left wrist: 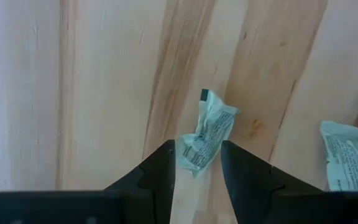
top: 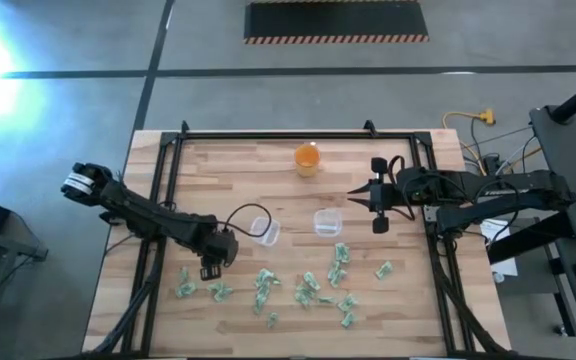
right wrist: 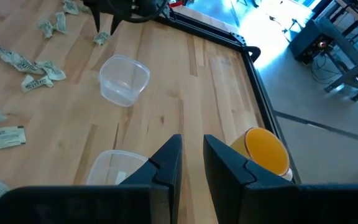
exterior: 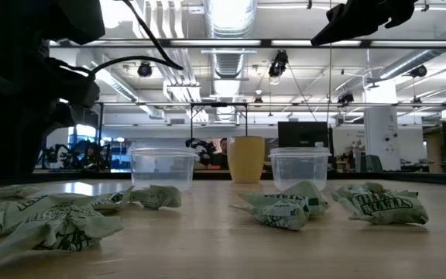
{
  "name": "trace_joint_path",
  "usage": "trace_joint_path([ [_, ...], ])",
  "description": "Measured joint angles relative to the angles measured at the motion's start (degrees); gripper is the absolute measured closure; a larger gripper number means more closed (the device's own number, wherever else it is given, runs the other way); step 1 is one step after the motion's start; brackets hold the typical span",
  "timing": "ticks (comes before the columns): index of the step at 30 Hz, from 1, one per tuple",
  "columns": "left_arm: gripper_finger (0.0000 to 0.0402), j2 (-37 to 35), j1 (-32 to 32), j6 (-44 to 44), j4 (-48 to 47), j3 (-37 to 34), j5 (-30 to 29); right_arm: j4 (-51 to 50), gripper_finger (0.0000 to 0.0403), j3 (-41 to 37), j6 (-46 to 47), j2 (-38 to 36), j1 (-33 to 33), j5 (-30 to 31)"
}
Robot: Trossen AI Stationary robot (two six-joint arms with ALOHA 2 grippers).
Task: Pick and place items into bin
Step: Put the green sweetener bag into the left transparent food container
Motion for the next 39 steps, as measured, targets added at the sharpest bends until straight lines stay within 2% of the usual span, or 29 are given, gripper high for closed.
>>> trace_joint_path([
  [14,0.0256,4.77,-0.22,2.60,1.99,0.01,-1.05,0.02,0.0346,-0.04,0.02,0.00,0.02,0.00],
  [21,0.0256,4.24,-0.41,2.67,3.97,-0.08,2.84,0.04,0.0346,-0.28,0.02,0.00,0.00,0.01],
  [39,0.0344,4.09,-0.42,2.60,4.95,-0.48,4.26,0.20,0.0346,-1.88,0.83,0.00,0.00,0.01],
])
